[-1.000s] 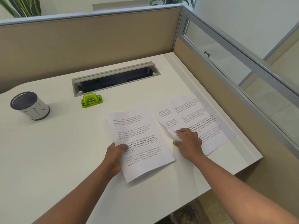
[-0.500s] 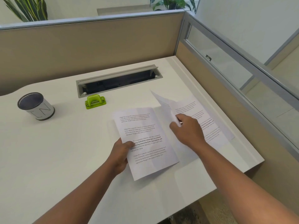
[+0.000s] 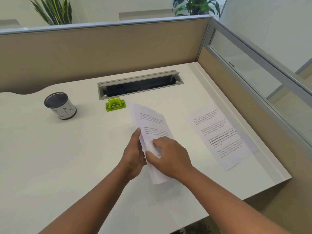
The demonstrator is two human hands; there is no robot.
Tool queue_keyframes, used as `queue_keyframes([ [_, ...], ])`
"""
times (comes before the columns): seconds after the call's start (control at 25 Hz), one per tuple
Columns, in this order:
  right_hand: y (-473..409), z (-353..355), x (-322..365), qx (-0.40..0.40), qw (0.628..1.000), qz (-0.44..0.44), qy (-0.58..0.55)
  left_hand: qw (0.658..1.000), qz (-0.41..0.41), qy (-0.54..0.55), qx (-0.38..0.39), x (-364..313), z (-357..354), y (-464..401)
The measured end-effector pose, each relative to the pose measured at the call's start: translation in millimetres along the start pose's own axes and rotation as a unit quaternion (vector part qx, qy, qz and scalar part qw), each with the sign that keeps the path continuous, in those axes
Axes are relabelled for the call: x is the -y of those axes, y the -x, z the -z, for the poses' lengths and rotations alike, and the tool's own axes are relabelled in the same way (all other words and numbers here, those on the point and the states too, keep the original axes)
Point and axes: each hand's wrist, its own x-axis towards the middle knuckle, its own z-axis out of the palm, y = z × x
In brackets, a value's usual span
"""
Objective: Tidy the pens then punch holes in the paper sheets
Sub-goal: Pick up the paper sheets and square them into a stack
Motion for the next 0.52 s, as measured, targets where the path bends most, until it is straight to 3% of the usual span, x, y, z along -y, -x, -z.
queue_keyframes([
  [0.16,-1.9,-5.6,-3.6,0.021,0.998,0.04,-0.051,0.999,-0.034,-0.031,0.004,-3.8,6.3,5.0],
  [0.24,-7.5,-2.1,-26.3,-0.025,0.992,0.043,-0.117,0.999,-0.025,-0.038,-0.02,-1.9,10.0,4.0],
  [0.36,-20.4,12.4,-92.3,-0.1,0.991,-0.078,-0.032,0.999,-0.007,-0.037,-0.035,0.1,11.9,1.6],
  [0.44,-21.5,23.1,-139.9,-0.037,0.974,-0.206,0.083,0.999,0.001,-0.031,-0.03,2.4,10.3,-0.3],
  [0.52,-16.6,30.1,-174.8,0.013,0.952,-0.273,0.136,0.999,0.006,-0.03,-0.028,4.8,6.8,-1.9],
])
